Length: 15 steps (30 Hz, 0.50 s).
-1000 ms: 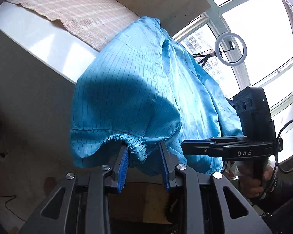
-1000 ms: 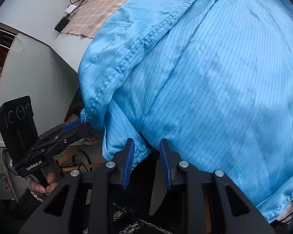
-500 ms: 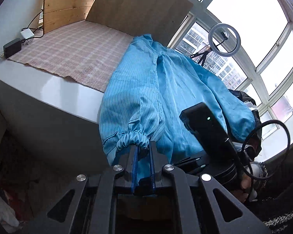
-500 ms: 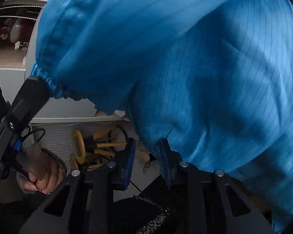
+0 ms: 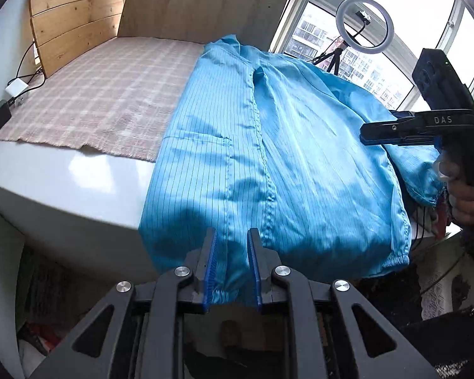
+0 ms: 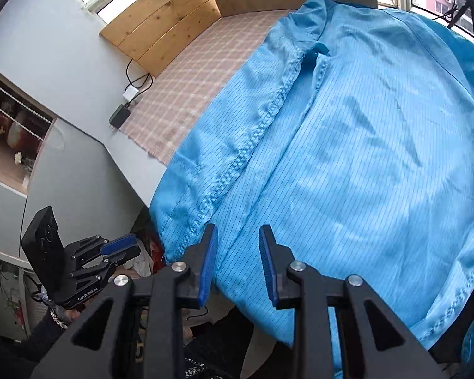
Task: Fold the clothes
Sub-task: 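Fold the coat hem toward the collar with both grippers and release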
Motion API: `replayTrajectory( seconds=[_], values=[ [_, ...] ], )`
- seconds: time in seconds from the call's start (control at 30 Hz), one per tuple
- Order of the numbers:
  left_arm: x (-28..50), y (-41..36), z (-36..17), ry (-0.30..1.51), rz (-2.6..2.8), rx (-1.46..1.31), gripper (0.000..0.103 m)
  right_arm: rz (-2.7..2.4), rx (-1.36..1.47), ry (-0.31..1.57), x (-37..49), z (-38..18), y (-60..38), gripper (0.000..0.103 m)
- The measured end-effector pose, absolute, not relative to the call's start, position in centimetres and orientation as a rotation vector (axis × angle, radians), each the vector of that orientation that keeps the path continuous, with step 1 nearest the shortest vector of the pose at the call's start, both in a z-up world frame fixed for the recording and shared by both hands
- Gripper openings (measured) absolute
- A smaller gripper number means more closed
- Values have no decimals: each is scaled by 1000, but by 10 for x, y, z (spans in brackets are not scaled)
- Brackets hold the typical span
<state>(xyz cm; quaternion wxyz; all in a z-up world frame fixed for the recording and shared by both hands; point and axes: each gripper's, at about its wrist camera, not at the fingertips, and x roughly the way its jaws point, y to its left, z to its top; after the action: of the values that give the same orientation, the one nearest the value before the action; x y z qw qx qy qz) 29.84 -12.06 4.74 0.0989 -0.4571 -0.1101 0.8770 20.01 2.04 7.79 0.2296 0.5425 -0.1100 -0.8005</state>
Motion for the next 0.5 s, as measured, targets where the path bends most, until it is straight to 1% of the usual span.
replayTrajectory(
  seconds=[0.13, 0.2, 0.37, 0.4, 0.43, 0.47, 0.5],
  values=[
    [273, -102, 50, -242, 2564, -1412, 17, -2314, 1449, -375, 199, 98, 68, 27],
    [268, -94, 71, -229, 2575, -1363, 17, -2388, 1430, -400, 202, 109, 97, 27],
    [248, -54, 115, -154, 2546, -1228, 17, -2629, 1383, -531, 227, 136, 192, 28],
    [243, -42, 118, -147, 2512, -1212, 19, -2686, 1378, -550, 233, 142, 211, 30],
    [240, -28, 119, -133, 2474, -1195, 19, -2730, 1386, -578, 242, 144, 228, 31],
    [237, -13, 118, -109, 2432, -1178, 20, -2773, 1394, -606, 251, 146, 245, 35],
    [235, 2, 118, -85, 2390, -1160, 23, -2817, 1402, -634, 260, 148, 261, 37]
  ],
)
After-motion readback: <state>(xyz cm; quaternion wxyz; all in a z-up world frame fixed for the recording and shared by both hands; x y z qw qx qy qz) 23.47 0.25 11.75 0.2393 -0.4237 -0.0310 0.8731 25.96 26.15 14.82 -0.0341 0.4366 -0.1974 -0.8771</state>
